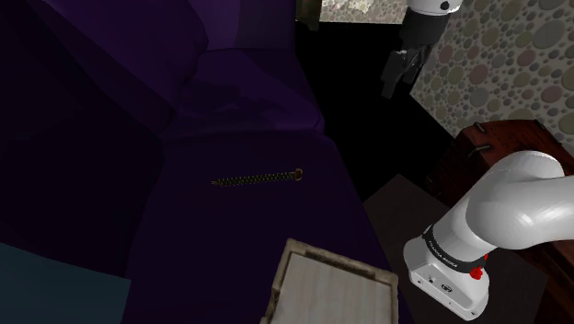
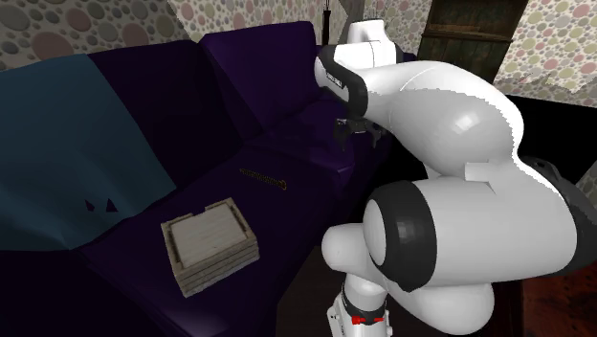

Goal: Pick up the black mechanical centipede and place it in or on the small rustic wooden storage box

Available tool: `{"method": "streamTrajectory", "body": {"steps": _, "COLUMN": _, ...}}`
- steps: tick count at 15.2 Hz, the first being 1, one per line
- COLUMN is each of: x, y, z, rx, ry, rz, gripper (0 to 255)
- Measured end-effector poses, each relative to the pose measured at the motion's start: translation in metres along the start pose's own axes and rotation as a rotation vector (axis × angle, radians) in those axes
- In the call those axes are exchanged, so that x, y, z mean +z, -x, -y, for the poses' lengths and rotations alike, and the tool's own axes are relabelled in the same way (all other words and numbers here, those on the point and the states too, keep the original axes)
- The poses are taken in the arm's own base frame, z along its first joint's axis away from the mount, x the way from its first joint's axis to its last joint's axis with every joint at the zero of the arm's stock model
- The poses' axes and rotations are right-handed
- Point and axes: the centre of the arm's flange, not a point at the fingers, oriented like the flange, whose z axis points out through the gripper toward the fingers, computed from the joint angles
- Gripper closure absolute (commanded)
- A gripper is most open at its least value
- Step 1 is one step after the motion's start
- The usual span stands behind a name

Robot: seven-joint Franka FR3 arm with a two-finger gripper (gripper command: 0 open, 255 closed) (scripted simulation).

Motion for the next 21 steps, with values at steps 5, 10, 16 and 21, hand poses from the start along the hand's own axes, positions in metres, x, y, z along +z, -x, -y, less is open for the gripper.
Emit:
{"method": "streamTrajectory", "body": {"steps": 5, "x": 0.011, "y": -0.028, "z": 0.024, "rx": -0.103, "ry": -0.010, "rz": 0.003, "gripper": 0}}
{"method": "streamTrajectory", "body": {"steps": 10, "x": 0.035, "y": -0.065, "z": 0.072, "rx": -0.272, "ry": -0.026, "rz": 0.008, "gripper": 0}}
{"method": "streamTrajectory", "body": {"steps": 16, "x": 0.061, "y": -0.101, "z": 0.136, "rx": -0.478, "ry": -0.046, "rz": 0.013, "gripper": 0}}
{"method": "streamTrajectory", "body": {"steps": 21, "x": 0.080, "y": -0.117, "z": 0.193, "rx": -0.650, "ry": -0.063, "rz": 0.018, "gripper": 0}}
